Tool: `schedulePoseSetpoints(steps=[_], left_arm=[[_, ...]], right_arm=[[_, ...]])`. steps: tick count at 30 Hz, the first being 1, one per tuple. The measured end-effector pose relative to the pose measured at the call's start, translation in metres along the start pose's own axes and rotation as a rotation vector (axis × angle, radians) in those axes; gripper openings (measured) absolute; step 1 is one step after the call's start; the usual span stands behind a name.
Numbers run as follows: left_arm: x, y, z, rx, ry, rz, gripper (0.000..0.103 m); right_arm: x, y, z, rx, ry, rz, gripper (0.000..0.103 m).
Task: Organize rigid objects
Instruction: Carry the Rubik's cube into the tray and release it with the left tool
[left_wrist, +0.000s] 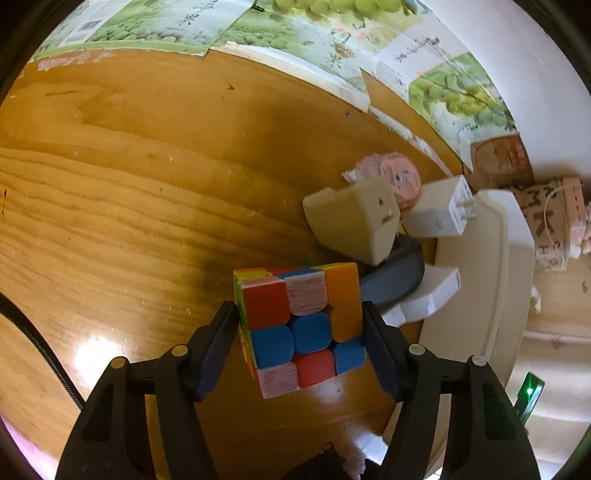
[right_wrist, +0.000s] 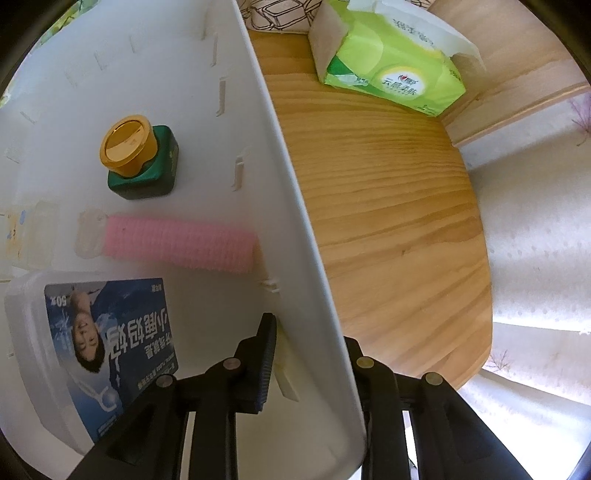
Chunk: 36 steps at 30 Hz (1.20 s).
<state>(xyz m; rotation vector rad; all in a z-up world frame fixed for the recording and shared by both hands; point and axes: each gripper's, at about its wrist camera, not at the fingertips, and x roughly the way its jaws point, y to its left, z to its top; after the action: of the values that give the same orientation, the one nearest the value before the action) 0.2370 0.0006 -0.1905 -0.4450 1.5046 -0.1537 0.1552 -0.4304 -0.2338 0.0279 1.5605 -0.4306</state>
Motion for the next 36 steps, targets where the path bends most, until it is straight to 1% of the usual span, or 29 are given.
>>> schedulePoseSetpoints(steps=[6,12,15,19,26,31,34,36], left_arm=[[-0.004,-0.005,-0.015,0.004,0.0,0.016,0.068],[-0.01,-0.01,-0.038,-0.044,-0.023,0.039,0.068],[-0.016,-0.015,-0.052,-0.058,-0.042,0.044,0.068],[-0.025,-0.028,-0.07,-0.075,-0.078,0.053,0.068],[-0.049,-0.059,-0.097,-0.061,-0.162,0.058,0.068],[-0.061,-0.089,-0.111,-0.035,-0.227,0.043,0.068],[-0.065,-0.105,-0.118,-0.015,-0.258,0.03,0.068],[-0.066,-0.115,-0.121,-0.005,-0.276,0.02,0.068]], right_arm=[[-0.002,0.002,-0.007,-0.008,-0.012,0.0,0.025],[-0.007,0.012,-0.01,-0.076,-0.012,-0.009,0.025],[-0.009,0.015,-0.012,-0.126,-0.013,0.016,0.025],[-0.012,0.017,-0.015,-0.187,-0.023,0.046,0.025],[-0.017,0.024,-0.024,-0.3,-0.039,0.08,0.022],[-0.018,0.02,-0.026,-0.368,-0.056,0.109,0.013],[-0.02,0.019,-0.029,-0.395,-0.067,0.136,0.01],[-0.022,0.019,-0.031,-0.413,-0.073,0.154,0.009]])
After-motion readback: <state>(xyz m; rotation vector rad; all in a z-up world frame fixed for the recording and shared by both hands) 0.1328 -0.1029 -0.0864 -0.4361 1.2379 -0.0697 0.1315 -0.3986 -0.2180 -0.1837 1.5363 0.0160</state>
